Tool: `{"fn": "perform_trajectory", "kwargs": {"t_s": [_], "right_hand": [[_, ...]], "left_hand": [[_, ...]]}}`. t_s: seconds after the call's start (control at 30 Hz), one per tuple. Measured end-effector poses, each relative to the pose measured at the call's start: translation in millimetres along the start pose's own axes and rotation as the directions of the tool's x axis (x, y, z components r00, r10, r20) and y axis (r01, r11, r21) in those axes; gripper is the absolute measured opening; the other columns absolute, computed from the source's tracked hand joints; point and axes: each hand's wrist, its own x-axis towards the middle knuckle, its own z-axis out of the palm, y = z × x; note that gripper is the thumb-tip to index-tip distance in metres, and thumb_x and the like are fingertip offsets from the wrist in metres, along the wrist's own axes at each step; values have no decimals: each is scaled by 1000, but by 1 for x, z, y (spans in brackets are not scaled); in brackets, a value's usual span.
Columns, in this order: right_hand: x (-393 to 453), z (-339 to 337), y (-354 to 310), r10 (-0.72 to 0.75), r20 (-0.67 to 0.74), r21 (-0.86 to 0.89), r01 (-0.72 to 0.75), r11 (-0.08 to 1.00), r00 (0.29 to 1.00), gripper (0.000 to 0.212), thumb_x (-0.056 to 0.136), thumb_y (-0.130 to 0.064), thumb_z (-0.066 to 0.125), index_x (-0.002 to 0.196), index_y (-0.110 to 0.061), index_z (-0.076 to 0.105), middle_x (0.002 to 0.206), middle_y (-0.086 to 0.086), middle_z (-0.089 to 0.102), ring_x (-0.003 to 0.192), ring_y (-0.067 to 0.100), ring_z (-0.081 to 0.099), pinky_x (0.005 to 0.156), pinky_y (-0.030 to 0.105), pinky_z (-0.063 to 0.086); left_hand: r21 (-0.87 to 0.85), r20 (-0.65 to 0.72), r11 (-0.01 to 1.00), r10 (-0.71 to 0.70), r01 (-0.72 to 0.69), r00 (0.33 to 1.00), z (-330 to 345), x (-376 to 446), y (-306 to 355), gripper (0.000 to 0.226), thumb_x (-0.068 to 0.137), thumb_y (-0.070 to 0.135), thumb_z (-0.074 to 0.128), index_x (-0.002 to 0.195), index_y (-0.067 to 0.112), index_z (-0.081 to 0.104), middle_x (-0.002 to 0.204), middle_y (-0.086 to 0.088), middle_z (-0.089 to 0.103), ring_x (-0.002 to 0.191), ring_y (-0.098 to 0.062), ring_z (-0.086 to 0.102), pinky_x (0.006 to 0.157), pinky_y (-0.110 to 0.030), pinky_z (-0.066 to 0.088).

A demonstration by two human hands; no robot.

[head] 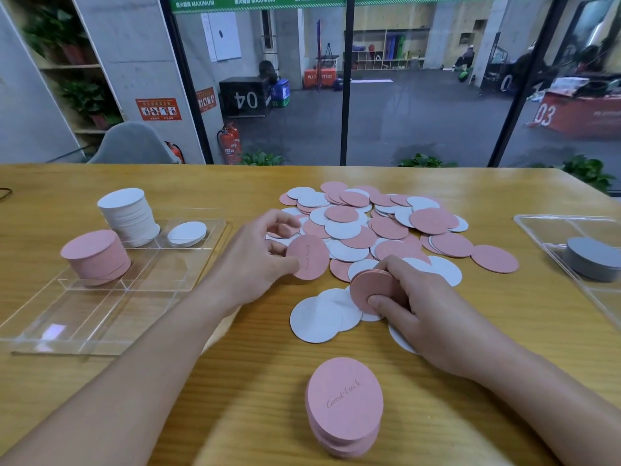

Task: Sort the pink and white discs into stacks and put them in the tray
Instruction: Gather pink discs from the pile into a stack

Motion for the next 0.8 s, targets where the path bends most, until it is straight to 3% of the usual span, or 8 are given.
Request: {"fn": "perform_trajectory", "kwargs": {"t_s": [0.07, 0.2, 0.3, 0.4, 0.5, 0.6, 0.73, 0.8], "right_hand": [[0, 0, -1, 4, -1, 0, -4, 1000, 1000, 12, 106, -38, 62, 108, -34, 50, 90, -14, 66, 82, 10, 58, 70, 31, 50], [1, 0, -1, 4, 0, 7, -4, 1000, 1000, 13, 107, -38, 62, 108, -34, 50, 88, -15, 65, 82, 9, 57, 69, 31, 50], [0, 1, 0, -4, -1, 9, 4, 1000, 1000, 13, 108, -38, 60, 106, -33, 48, 85, -13, 63, 80, 10, 56, 68, 30, 48], [0, 2, 1, -10, -22, 21, 11, 1000, 1000, 16, 109, -36, 59, 104, -33, 44, 81, -12, 60, 79, 10, 54, 68, 27, 45], [0, 2, 3, -14, -39, 51, 16, 999, 999, 21, 109, -34, 58, 101, -39, 40, 82, -16, 60, 79, 9, 54, 67, 26, 45], [1, 3, 5, -29, -80, 111, 38, 993, 996, 19, 109, -29, 58, 111, -37, 42, 93, -24, 62, 86, 9, 58, 70, 24, 47], [2, 5, 5, -55, -54, 68, 58, 996, 997, 11, 109, -31, 59, 114, -33, 50, 95, -17, 65, 89, 11, 60, 76, 35, 53], [3, 5, 4, -59, -24, 0, 59, 998, 998, 6, 108, -34, 58, 105, -31, 53, 91, -15, 63, 87, 11, 58, 76, 41, 52]], "left_hand": [[14, 11, 1000, -3, 3, 1000, 1, 1, -2, 59, 84, 3, 88, 125, 41, 67, 122, 4, 65, 87, -20, 78, 88, -51, 64], [-41, 28, 998, 51, -50, 998, 5, 0, -3, 18, 96, 8, 83, 104, 25, 80, 104, 1, 79, 94, -26, 77, 97, -51, 62], [-47, 31, 993, 111, -109, 993, 11, -2, -1, 7, 101, 14, 79, 99, 20, 82, 98, -1, 80, 98, -29, 73, 91, -39, 59], [-74, 31, 985, 160, -157, 987, 17, -4, 2, 5, 100, 14, 80, 99, 18, 82, 97, -2, 79, 91, -23, 70, 79, -27, 54], [-142, 86, 972, 201, -188, 976, 22, -4, 3, 7, 102, 7, 76, 100, 12, 81, 91, -3, 76, 80, -17, 65, 72, -27, 54], [-162, 167, 970, 209, -182, 964, 30, -5, 1, 12, 105, 4, 71, 102, 11, 80, 84, 3, 73, 73, -19, 65, 75, -30, 56], [-201, 270, 960, 247, -197, 931, 47, -11, 2, 18, 109, -1, 63, 106, 7, 79, 90, 0, 77, 83, -18, 70, 83, -30, 59], [-99, 269, 964, 264, -246, 926, 51, -10, -2, 23, 110, 2, 61, 108, 14, 80, 101, 6, 80, 95, -13, 73, 90, -27, 56]]}}
